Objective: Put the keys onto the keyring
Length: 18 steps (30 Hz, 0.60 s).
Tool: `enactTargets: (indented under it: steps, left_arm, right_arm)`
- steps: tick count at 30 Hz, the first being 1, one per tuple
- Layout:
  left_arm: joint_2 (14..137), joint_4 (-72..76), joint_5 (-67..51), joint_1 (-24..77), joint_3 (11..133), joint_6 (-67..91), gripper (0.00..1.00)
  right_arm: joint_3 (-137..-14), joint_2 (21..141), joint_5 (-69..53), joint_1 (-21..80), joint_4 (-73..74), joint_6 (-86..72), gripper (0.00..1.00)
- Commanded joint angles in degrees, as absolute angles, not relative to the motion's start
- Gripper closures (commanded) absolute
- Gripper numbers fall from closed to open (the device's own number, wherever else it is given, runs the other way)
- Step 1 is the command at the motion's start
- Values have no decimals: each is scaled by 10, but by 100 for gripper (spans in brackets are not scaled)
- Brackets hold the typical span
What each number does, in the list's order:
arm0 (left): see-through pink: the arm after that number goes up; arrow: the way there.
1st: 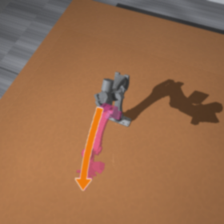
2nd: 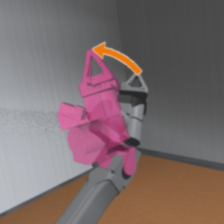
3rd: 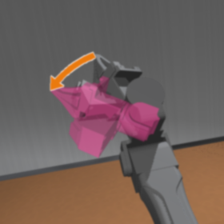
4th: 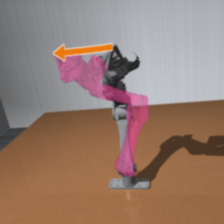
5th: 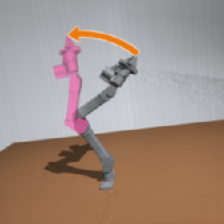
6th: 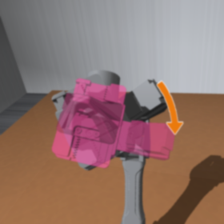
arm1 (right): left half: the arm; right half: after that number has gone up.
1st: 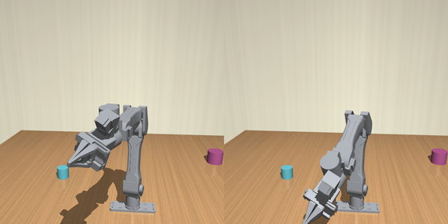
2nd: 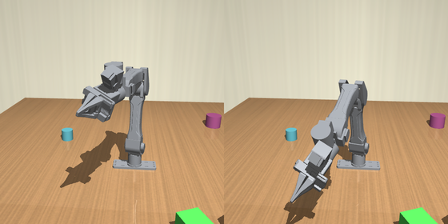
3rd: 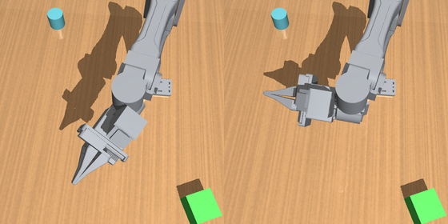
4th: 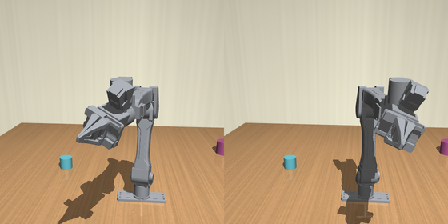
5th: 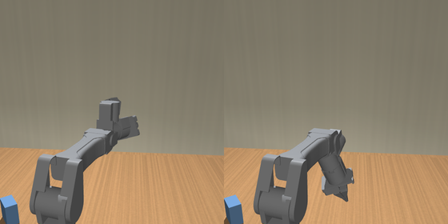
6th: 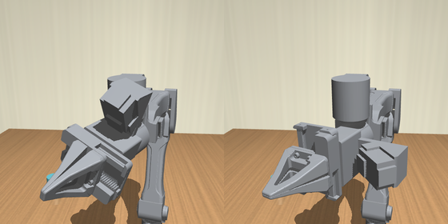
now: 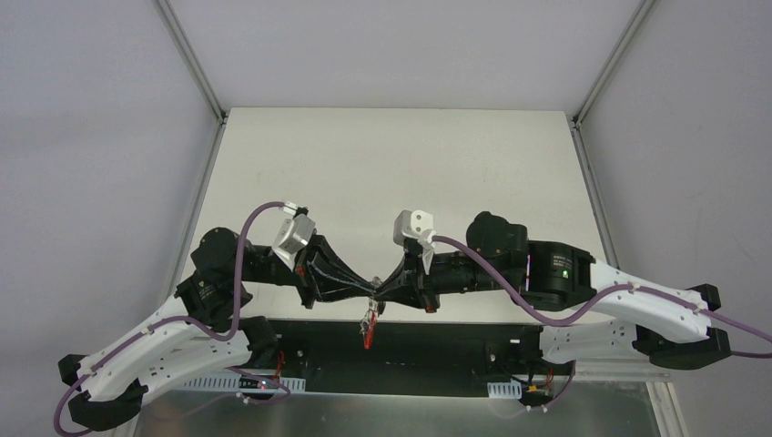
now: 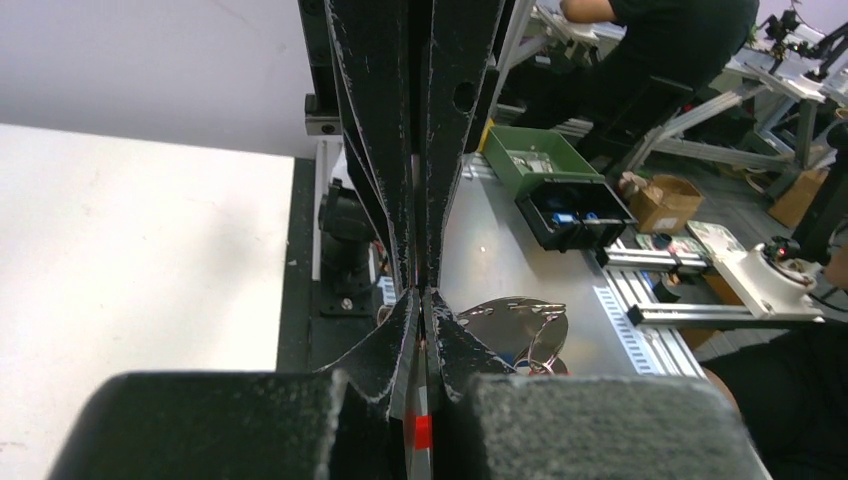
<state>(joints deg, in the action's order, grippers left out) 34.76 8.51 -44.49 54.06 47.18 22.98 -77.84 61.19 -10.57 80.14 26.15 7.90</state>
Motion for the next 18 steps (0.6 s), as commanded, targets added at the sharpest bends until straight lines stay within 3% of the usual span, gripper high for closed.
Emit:
enactTargets:
  steps: [1, 7, 18]
  left_arm:
    - [372, 72, -488, 547, 518, 235, 98]
    - [383, 11, -494, 546, 529, 235, 85]
    - [386, -66, -483, 547, 528, 235, 85]
  right_arm:
    - [-843, 646, -113, 805, 323, 62, 100]
    - [-910, 691, -114, 805, 404, 32, 100]
    - [-949, 721, -106, 804, 440, -12, 100]
